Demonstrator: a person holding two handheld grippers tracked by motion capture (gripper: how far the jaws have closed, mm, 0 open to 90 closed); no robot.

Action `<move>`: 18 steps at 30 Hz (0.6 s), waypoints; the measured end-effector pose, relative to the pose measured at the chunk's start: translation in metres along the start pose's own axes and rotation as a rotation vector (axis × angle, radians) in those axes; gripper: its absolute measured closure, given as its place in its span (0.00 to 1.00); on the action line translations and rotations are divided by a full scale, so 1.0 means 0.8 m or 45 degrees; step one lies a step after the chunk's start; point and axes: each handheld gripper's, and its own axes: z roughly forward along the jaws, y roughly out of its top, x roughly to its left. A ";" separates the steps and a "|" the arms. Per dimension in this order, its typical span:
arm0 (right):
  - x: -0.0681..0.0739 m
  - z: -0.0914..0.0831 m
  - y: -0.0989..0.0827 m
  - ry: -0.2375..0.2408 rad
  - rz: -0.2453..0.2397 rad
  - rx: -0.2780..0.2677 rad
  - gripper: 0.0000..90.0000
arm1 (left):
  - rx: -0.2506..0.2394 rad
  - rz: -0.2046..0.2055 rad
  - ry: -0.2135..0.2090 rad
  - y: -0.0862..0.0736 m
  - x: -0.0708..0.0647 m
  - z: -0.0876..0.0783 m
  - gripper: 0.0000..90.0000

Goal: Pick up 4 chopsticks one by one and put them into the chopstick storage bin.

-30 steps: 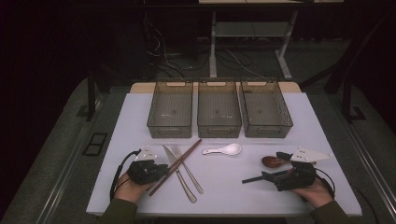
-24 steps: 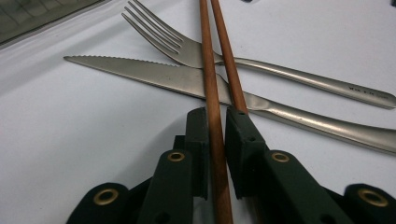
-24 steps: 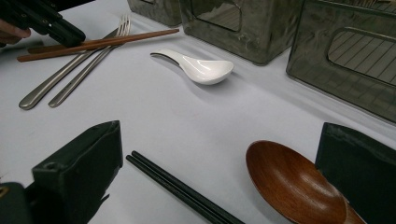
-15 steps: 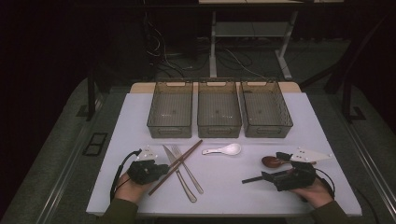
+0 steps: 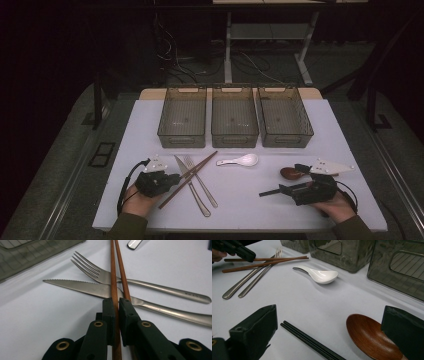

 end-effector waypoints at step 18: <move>0.000 0.000 0.000 0.004 -0.002 0.001 0.01 | -0.077 0.006 -0.020 0.005 -0.003 -0.017 0.92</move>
